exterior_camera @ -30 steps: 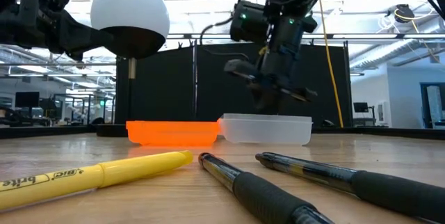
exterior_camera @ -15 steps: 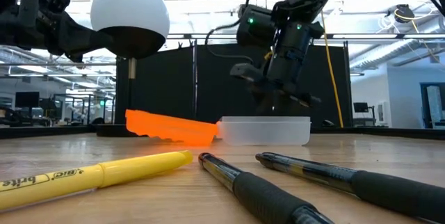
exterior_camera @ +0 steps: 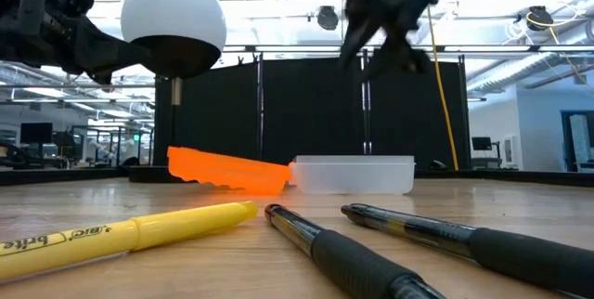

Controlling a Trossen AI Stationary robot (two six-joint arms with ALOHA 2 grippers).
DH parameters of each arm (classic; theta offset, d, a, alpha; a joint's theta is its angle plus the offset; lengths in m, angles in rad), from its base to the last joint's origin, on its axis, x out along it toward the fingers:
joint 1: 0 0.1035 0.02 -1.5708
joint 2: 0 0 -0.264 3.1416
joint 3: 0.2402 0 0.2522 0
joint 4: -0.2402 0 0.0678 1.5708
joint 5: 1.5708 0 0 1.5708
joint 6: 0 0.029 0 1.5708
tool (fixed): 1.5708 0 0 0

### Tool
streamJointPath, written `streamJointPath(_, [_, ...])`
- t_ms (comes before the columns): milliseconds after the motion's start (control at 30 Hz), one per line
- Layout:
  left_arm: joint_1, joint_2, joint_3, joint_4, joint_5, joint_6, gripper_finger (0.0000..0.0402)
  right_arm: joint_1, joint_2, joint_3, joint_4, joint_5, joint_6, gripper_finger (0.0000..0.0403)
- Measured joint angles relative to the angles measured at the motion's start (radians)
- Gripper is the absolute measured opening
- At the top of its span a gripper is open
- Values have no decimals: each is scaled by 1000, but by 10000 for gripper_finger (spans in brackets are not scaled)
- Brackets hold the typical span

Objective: Pick & place school supplies into a supply box
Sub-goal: Put the brown pencil into the orange supply box

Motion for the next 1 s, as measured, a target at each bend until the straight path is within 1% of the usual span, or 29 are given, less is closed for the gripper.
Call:
streamJointPath(133, [0, 0, 0, 0, 7, 0, 37, 126, -24, 0, 15, 22, -37, 156])
streamJointPath(200, [0, 0, 0, 1, 7, -2, 37, 197, -22, 0, 25, 84, -71, 151])
streamJointPath(267, [0, 0, 0, 2, 7, -2, 37, 264, -17, -3, 52, 172, -119, 146])
streamJointPath(367, [0, 0, 0, 2, 9, -4, 37, 348, -14, -60, 203, 301, -262, 132])
streamJointPath(400, [0, 0, 0, 2, 9, -12, 37, 367, -14, -92, 271, 319, -310, 125])
streamJointPath(467, [0, 0, 0, 2, 11, -60, 37, 394, -12, -172, 444, 321, -377, 106])
streamJointPath(567, [0, 0, 0, 4, 11, -134, 37, 410, -12, -306, 712, 286, -449, 63])
streamJointPath(667, [0, 0, 0, 3, 11, -128, 37, 410, -12, -444, 910, 258, -489, 15])
streamJointPath(700, [0, 0, 0, 3, 11, -114, 37, 405, -13, -483, 958, 258, -502, 8])
streamJointPath(767, [0, 0, 0, 5, 10, -97, 37, 389, -29, -552, 1016, 274, -509, 8])
streamJointPath(867, [0, 0, 0, 16, 8, -84, 37, 353, -61, -625, 1050, 319, -529, 6])
streamJointPath(933, [0, 0, 0, 16, 7, -85, 37, 331, -72, -669, 1065, 312, -578, 2])
streamJointPath(1000, [0, 0, 0, 13, 8, -83, 37, 314, -72, -698, 1118, 280, -635, 2])
